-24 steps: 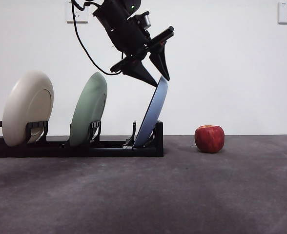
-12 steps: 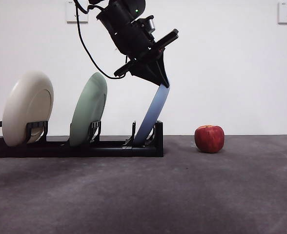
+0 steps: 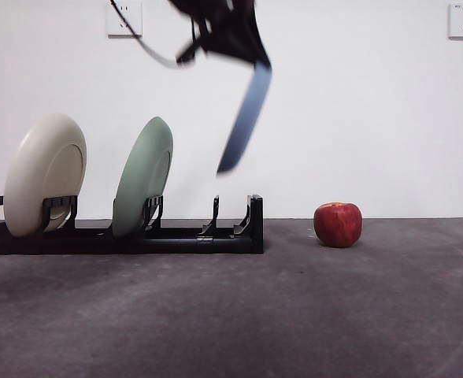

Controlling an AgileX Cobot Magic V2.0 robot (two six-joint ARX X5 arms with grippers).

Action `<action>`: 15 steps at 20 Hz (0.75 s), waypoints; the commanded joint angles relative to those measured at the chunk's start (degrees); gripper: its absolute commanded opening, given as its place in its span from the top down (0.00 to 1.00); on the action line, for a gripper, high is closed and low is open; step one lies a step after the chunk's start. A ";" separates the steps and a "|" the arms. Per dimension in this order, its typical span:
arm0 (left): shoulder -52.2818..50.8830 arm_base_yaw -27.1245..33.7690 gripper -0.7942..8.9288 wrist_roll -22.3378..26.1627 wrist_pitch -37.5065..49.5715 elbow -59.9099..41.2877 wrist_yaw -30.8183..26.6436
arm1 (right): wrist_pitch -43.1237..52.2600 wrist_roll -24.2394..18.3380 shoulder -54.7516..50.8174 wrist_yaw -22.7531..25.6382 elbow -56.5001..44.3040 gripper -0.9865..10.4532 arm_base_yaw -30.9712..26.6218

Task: Take the blue plate from the plate rack,put the plate on the table,take the apple from the table,put the apple in the plate

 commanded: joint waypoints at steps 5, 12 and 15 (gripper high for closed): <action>-10.73 -1.49 0.93 3.54 -6.43 0.20 8.57 | -0.96 0.17 0.11 0.17 0.20 0.91 0.07; -14.62 -14.62 0.93 18.27 -28.65 0.20 -15.08 | -0.81 -0.24 0.11 0.17 0.20 0.91 0.07; -14.82 -19.91 0.93 18.25 -29.31 0.04 -20.46 | -0.70 -0.33 0.11 0.20 0.20 0.91 0.07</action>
